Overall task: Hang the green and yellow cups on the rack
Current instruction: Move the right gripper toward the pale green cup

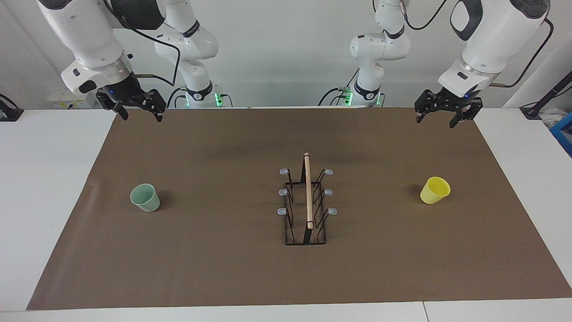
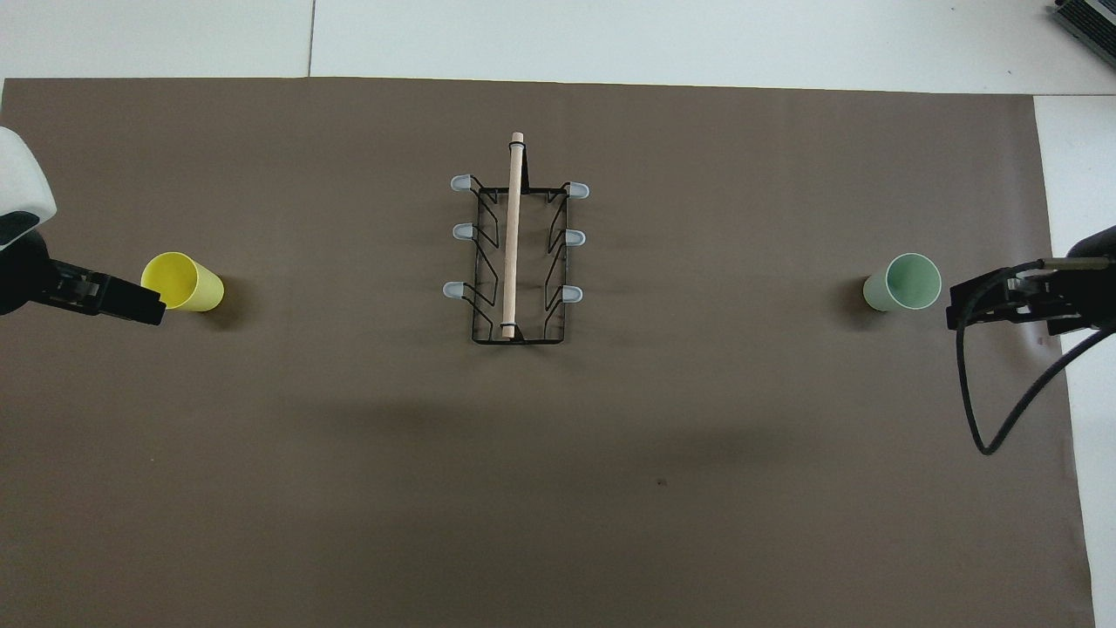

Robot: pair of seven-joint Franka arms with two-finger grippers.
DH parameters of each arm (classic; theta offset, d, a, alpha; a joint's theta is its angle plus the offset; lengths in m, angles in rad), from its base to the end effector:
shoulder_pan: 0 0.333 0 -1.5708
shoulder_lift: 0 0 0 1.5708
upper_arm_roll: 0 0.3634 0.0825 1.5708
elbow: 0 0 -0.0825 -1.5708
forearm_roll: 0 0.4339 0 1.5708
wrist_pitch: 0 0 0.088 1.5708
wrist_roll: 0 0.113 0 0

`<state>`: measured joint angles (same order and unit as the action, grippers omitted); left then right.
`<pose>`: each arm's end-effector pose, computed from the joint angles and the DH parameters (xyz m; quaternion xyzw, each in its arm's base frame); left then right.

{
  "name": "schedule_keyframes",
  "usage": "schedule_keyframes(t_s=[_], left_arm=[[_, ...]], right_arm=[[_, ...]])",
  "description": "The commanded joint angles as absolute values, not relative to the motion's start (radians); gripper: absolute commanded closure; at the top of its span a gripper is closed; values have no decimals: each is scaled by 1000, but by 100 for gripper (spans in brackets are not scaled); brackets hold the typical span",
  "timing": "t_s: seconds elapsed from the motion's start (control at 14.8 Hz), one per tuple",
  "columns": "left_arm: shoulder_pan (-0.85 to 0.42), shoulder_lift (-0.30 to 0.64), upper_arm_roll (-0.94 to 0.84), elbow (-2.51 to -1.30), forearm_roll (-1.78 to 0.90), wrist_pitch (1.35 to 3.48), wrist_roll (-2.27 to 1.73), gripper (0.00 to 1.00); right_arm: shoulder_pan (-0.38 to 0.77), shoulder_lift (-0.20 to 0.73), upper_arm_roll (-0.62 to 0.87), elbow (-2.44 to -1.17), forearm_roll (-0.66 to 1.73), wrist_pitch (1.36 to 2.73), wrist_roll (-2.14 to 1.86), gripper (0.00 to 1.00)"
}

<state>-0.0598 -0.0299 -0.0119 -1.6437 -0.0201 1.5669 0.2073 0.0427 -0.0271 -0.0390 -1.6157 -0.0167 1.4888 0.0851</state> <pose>0.5896 -0.0447 0.6455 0.9900 -0.1388 -0.0227 0.0114 0.5842 -0.0002 0.6521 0.9979 -0.0409 -0.0495 0.0100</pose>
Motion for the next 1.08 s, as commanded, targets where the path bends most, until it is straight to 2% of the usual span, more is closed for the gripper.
schedule_keyframes(t_s=[0.0,0.2,0.41,0.47,0.61,0.81,1.01], left_arm=[[-60,-49,-12,-1657,-9,1560,201,0],[-60,-49,-12,-1657,-9,1560,201,0],[-60,-49,-12,-1657,-9,1560,201,0],[-60,-49,-12,-1657,-9,1560,201,0],[-60,-49,-12,-1657,-9,1560,199,0],[-60,-49,-12,-1657,-9,1560,201,0],[-60,-49,-12,-1657,-9,1560,199,0]], right_arm=[[38,-29,-37,-1605,-17,1471,78,0],[38,-35,-37,-1618,-12,1462,84,0],[31,-107,-38,-1756,-5,1503,101,0],[37,-106,-38,-1761,-15,1566,95,0],[23,-77,-40,-1759,-21,1594,84,0],[15,84,-38,-1680,-49,1649,65,0],[-2,317,-40,-1501,-60,1654,-37,0]])
